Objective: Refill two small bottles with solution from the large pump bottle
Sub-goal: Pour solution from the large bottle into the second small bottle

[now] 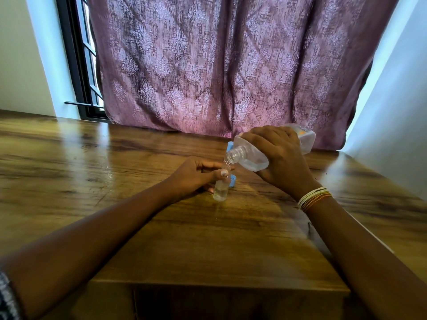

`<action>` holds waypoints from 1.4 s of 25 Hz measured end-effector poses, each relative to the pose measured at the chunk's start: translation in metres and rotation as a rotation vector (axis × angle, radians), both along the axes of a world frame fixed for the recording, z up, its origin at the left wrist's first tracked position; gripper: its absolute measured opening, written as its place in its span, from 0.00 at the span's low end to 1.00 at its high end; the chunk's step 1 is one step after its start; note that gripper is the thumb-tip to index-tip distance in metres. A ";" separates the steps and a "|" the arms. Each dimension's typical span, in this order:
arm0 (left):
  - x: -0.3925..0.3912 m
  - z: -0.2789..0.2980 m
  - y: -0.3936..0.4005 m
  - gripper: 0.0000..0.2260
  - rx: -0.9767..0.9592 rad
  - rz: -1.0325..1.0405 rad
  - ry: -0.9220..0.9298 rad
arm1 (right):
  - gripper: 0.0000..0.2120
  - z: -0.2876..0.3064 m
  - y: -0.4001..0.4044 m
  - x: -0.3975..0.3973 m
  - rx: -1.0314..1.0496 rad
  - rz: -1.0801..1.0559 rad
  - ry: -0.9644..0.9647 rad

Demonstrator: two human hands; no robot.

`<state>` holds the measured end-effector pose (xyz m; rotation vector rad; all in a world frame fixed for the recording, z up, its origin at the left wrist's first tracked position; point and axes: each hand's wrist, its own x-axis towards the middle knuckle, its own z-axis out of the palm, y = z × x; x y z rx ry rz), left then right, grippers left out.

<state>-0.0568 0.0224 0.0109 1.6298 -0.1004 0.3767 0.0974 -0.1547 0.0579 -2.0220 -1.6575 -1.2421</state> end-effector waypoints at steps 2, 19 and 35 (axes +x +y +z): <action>0.000 -0.001 0.001 0.12 -0.010 -0.003 0.004 | 0.22 0.000 0.000 0.000 0.003 0.002 0.002; 0.003 -0.004 0.002 0.13 -0.017 -0.003 -0.018 | 0.21 0.001 0.000 -0.005 0.025 0.013 -0.005; 0.004 -0.005 0.004 0.13 -0.016 -0.021 -0.007 | 0.21 -0.002 0.002 -0.004 0.006 0.028 0.009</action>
